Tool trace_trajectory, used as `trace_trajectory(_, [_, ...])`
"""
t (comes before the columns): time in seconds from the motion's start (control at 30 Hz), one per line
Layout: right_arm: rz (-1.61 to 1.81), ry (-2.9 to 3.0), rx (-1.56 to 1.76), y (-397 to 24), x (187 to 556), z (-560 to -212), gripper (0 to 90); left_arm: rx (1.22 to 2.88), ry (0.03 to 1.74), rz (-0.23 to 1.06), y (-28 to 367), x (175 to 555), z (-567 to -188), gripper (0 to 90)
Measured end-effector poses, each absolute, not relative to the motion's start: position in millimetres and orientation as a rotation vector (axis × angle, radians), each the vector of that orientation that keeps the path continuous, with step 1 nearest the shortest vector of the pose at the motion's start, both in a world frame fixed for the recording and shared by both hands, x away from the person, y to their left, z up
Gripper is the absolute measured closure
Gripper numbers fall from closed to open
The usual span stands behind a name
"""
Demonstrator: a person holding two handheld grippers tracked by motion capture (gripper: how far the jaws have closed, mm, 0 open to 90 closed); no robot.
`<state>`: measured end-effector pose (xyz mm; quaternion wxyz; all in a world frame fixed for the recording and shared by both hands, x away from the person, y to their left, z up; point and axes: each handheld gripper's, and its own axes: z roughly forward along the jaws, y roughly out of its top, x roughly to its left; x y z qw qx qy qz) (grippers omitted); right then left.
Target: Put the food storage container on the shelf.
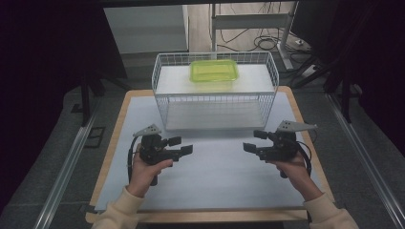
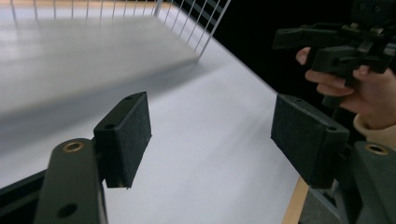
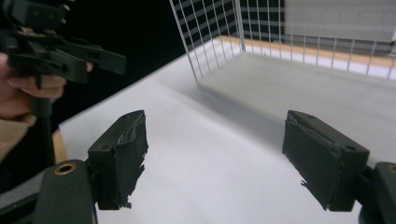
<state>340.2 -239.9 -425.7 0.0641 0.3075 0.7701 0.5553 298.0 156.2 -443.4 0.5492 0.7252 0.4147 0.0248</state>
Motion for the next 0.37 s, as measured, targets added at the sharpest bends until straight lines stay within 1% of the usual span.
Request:
trace_trajectory(0.13, [1.621,2.337,0.923,-241.4,334.7,-438.7,22.2,1.724,1.007,0.047,157.3,297.5,-451.2,27.8])
trace_trajectory(0.37, [1.621,2.319,0.906,-243.3,330.4,-436.7,21.1,1.721,1.007,0.041,157.2,296.5,-456.6,27.7])
